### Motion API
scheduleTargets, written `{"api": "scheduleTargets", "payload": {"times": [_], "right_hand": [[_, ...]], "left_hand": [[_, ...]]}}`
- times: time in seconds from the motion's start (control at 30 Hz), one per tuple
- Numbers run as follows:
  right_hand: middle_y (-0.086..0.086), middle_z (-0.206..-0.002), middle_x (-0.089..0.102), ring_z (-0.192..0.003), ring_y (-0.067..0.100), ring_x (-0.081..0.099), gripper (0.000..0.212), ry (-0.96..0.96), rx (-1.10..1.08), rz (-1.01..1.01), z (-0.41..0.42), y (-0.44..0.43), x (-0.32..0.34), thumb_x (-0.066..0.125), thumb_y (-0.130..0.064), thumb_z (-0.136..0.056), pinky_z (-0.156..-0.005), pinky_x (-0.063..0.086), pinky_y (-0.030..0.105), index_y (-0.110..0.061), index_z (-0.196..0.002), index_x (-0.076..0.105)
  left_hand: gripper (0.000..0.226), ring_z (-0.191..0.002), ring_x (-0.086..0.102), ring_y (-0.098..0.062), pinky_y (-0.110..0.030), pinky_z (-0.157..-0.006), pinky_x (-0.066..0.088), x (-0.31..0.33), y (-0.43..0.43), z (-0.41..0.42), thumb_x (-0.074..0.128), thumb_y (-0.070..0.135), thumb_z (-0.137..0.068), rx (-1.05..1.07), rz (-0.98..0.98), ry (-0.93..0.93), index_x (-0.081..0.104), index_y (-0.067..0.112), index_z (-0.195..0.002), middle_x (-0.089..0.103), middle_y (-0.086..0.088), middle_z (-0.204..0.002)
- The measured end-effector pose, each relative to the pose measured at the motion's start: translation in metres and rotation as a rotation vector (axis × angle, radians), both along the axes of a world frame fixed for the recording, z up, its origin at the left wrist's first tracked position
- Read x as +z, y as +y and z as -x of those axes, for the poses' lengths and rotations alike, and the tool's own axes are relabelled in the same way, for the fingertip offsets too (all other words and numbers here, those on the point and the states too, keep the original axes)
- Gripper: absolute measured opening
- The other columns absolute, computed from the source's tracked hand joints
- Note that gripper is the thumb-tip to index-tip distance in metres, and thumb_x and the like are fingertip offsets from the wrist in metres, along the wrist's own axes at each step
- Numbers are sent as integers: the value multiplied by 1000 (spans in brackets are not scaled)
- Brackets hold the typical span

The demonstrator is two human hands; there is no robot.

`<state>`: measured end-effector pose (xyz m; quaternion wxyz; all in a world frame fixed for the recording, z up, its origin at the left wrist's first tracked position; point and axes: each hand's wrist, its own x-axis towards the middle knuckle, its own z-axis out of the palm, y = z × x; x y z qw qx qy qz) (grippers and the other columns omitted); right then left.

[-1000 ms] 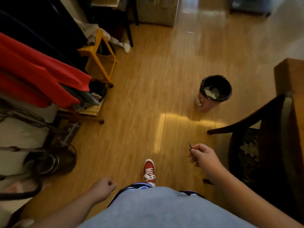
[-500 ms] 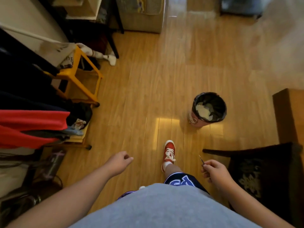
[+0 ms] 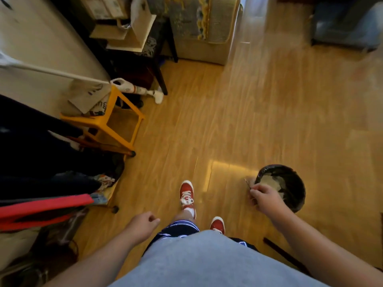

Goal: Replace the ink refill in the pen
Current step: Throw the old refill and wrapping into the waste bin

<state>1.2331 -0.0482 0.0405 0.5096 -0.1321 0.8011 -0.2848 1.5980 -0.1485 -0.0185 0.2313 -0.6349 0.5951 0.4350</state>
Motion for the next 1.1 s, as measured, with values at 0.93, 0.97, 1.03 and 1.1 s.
{"api": "scheduleTargets", "payload": {"times": [0.93, 0.97, 1.03, 1.1], "right_hand": [[17, -81, 69, -65, 25, 62, 16, -2, -680, -225, 256, -127, -40, 52, -7, -96, -56, 46, 32, -7, -88, 65], [16, -80, 69, -65, 24, 61, 15, -7, -699, -229, 274, -127, -41, 52, -7, -96, -56, 45, 32, -7, -89, 65], [16, -78, 67, -63, 24, 60, 15, -6, -720, -220, 312, -133, -41, 51, -7, -95, -55, 44, 33, -5, -89, 65], [17, -77, 65, -61, 24, 58, 15, -15, -728, -187, 349, -142, -37, 50, -5, -96, -55, 44, 33, -3, -89, 63]], "left_hand": [[24, -89, 67, -27, -32, -71, 49, 14, -386, 473, 57, 33, -94, -493, -18, 225, 64, 10, -95, 70, -11, -94], [25, -86, 66, -24, -30, -70, 48, 15, -389, 493, 57, 33, -94, -521, -15, 205, 65, 10, -96, 70, -9, -93], [24, -82, 65, -19, -29, -67, 49, 17, -395, 525, 57, 35, -93, -560, -10, 173, 65, 13, -98, 70, -5, -92], [23, -83, 64, -14, -26, -65, 49, 18, -403, 550, 56, 37, -93, -590, -15, 137, 63, 17, -100, 68, -1, -92]]}}
